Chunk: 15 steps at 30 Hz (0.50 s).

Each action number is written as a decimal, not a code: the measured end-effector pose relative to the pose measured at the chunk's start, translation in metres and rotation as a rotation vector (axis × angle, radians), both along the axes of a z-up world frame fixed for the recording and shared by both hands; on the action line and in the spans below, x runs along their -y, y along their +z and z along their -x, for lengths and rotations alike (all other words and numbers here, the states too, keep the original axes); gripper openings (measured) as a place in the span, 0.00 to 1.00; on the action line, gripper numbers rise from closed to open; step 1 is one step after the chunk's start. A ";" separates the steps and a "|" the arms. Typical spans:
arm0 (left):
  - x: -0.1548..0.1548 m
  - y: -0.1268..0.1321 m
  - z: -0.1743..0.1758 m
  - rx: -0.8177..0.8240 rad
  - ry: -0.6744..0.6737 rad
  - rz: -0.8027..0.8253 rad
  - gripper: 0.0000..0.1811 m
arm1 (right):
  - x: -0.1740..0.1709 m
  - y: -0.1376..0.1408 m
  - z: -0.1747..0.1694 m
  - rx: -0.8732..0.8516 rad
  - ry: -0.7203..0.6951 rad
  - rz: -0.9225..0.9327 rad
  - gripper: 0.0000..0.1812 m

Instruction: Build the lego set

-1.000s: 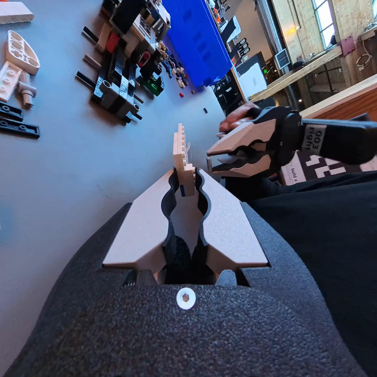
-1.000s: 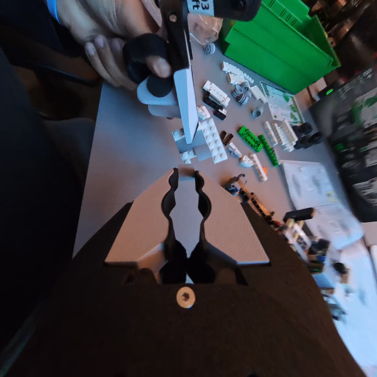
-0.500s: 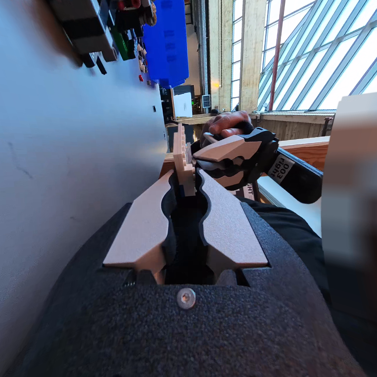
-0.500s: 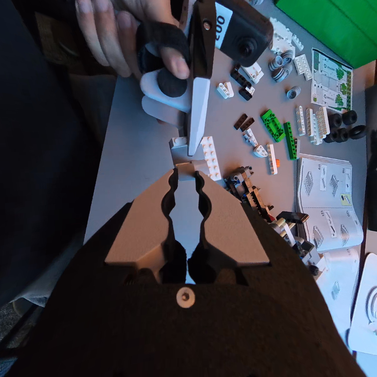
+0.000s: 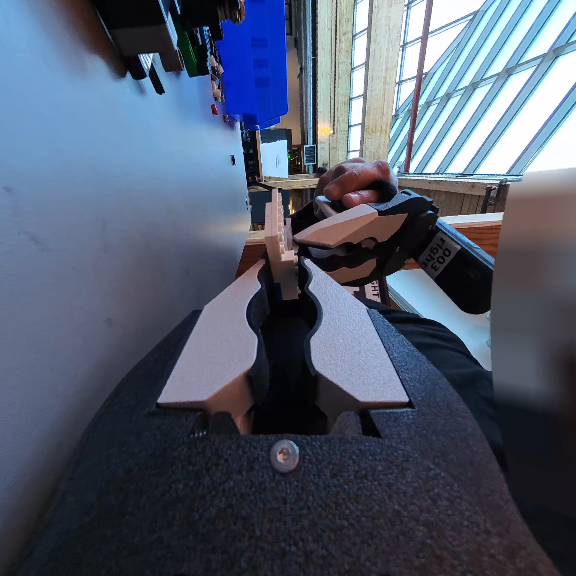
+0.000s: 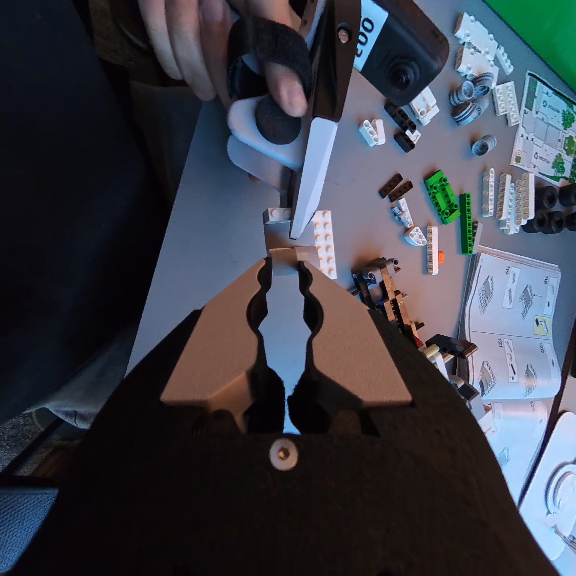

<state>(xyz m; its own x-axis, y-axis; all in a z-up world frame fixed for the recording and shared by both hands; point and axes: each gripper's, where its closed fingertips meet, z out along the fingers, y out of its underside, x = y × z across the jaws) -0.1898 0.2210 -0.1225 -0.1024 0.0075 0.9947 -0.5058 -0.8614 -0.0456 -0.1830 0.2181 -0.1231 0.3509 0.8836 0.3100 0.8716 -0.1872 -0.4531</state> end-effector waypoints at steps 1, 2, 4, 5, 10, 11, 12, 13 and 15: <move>0.000 0.001 0.000 0.001 -0.002 0.007 0.08 | 0.000 0.001 0.000 -0.002 0.003 0.015 0.09; 0.000 0.001 -0.001 0.001 -0.003 0.013 0.08 | 0.000 0.001 0.000 -0.002 0.006 0.029 0.09; 0.001 0.002 -0.001 0.000 -0.004 0.019 0.08 | 0.000 0.002 -0.001 0.009 0.009 0.056 0.10; 0.001 0.002 -0.002 0.000 -0.005 0.022 0.08 | 0.000 0.002 -0.002 0.015 0.013 0.067 0.10; 0.002 0.001 -0.003 -0.009 0.001 0.045 0.08 | 0.001 0.000 -0.002 0.039 0.044 0.095 0.11; 0.002 0.001 -0.003 -0.010 0.003 0.049 0.08 | 0.001 0.000 -0.002 0.037 0.048 0.099 0.11; 0.002 0.001 -0.002 -0.010 0.006 0.053 0.08 | 0.001 0.000 -0.001 0.035 0.050 0.101 0.11; 0.002 0.001 -0.002 -0.009 0.005 0.054 0.08 | 0.001 0.000 -0.001 0.034 0.052 0.102 0.11; 0.001 0.001 -0.002 -0.006 0.007 0.066 0.08 | 0.000 0.000 -0.001 0.033 0.059 0.096 0.11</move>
<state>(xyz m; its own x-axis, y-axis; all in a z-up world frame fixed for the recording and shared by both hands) -0.1879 0.2197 -0.1215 -0.0964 0.0721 0.9927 -0.4994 -0.8662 0.0145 -0.1824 0.2178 -0.1228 0.2886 0.9286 0.2332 0.8966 -0.1766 -0.4062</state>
